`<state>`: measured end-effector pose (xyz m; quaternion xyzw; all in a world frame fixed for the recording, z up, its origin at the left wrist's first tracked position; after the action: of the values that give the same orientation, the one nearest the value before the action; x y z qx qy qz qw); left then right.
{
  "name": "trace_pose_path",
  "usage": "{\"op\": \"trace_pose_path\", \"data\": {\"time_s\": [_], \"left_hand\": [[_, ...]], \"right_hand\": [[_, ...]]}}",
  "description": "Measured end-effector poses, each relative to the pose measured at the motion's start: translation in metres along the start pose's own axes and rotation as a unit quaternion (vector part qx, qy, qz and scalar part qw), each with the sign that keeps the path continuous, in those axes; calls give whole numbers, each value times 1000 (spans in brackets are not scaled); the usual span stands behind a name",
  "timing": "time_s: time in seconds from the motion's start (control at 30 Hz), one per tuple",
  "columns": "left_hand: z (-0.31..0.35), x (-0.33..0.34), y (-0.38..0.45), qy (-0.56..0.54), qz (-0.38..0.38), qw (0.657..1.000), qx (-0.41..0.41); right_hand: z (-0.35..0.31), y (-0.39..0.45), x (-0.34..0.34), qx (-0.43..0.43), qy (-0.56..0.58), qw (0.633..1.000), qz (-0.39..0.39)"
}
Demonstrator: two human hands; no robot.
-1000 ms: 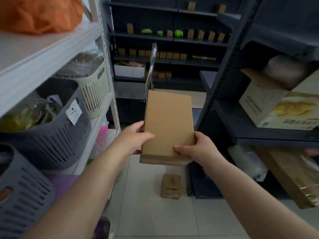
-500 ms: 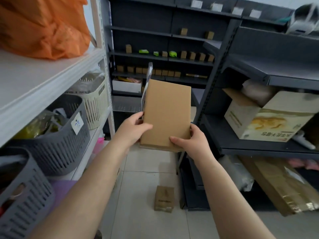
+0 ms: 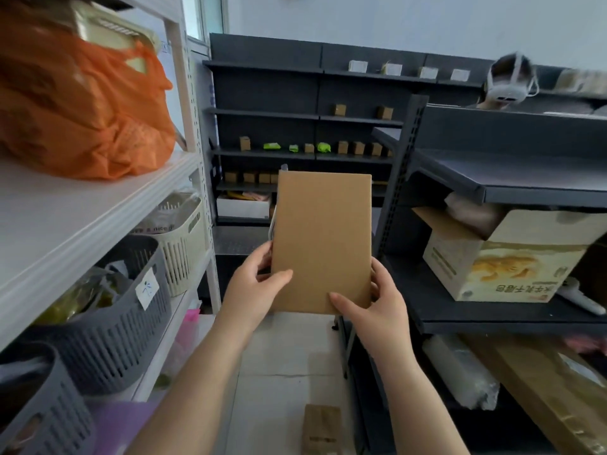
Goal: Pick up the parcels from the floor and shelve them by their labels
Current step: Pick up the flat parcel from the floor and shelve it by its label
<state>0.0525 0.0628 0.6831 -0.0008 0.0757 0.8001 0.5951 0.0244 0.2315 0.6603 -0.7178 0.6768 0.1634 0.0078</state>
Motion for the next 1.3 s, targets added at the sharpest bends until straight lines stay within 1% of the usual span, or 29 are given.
{"op": "trace_pose_path", "data": {"time_s": [0.2, 0.37, 0.6, 0.8, 0.9, 1.0, 1.07, 1.2, 1.3], "left_hand": [[13, -2, -1, -16, 25, 999, 35], [19, -5, -7, -31, 39, 997, 58], [24, -6, -11, -117, 51, 991, 39], [21, -6, -15, -177, 50, 983, 19], [21, -3, -18, -188, 41, 981, 24], [24, -2, -21, -177, 46, 982, 48], [27, -2, -21, -157, 50, 984, 69], [28, -3, -22, -124, 43, 987, 95], [26, -3, -23, -101, 38, 988, 107]], "right_hand": [[-14, 1, -4, -42, 6, 999, -3], [-18, -3, -5, -69, 8, 997, 15], [-33, -15, -9, -127, -21, 991, 22], [-48, -27, -10, -180, 60, 982, 18], [-50, -28, -9, -208, 55, 976, 42], [-49, -28, -11, -209, 78, 974, 48], [-48, -29, -13, -198, 116, 972, 46], [-47, -32, -17, -128, 210, 968, 42], [-45, -32, -22, -98, 248, 963, 43]]}}
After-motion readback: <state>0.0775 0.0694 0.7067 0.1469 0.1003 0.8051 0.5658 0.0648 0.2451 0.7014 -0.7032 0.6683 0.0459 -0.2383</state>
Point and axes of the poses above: each hand's wrist, its own y-axis towards the middle knuckle, its own x-axis out of the palm, z = x × y, the point moved 1 cm from there along y, towards the middle knuckle, and after that the axes turned 3 degrees about -z, right-handed, at the moved point
